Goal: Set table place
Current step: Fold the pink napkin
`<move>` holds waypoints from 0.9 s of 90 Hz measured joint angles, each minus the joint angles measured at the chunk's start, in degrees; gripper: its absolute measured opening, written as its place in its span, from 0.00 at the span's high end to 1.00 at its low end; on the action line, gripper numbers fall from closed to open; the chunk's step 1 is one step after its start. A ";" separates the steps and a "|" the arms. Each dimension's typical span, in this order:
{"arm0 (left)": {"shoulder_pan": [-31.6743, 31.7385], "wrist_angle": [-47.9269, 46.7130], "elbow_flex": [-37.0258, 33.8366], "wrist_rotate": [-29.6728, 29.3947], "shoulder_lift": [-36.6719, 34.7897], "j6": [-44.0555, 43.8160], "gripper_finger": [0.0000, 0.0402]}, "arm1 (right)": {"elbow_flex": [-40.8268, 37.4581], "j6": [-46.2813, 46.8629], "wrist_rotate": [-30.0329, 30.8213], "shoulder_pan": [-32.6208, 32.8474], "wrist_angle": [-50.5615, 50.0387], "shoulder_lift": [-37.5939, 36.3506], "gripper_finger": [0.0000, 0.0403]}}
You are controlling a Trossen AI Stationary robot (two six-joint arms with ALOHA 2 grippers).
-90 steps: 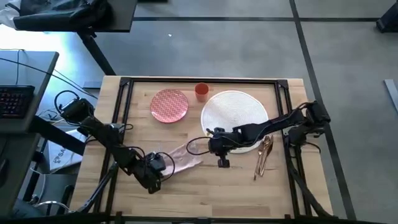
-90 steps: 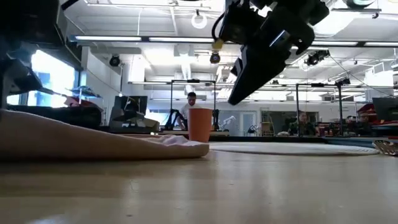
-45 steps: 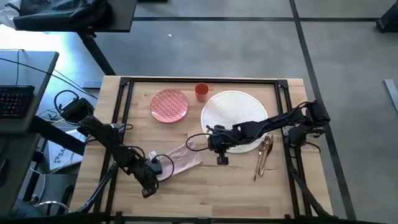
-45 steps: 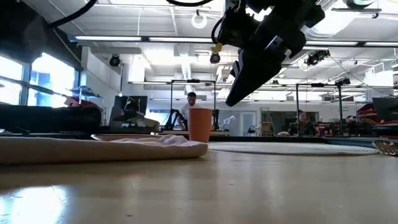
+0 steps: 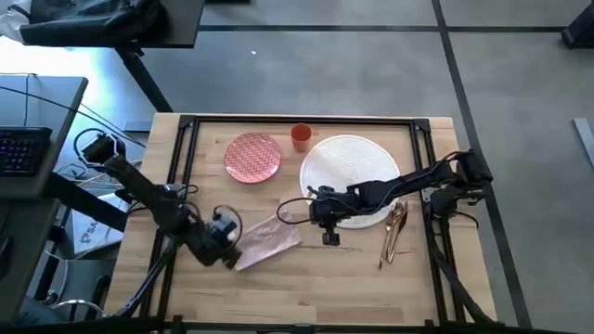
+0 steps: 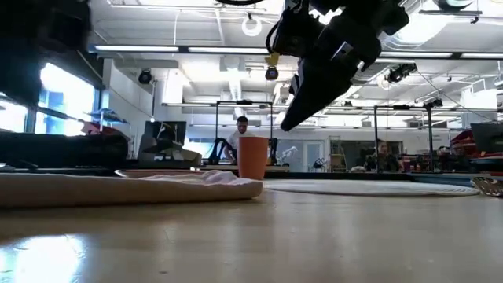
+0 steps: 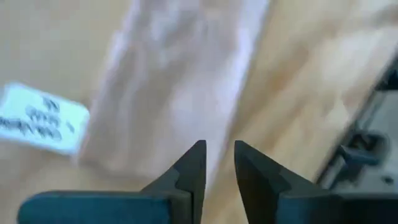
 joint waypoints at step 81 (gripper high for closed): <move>-2.83 -0.88 4.39 15.97 7.96 4.03 1.00 | 0.02 -2.85 -0.20 -0.37 1.20 0.00 1.00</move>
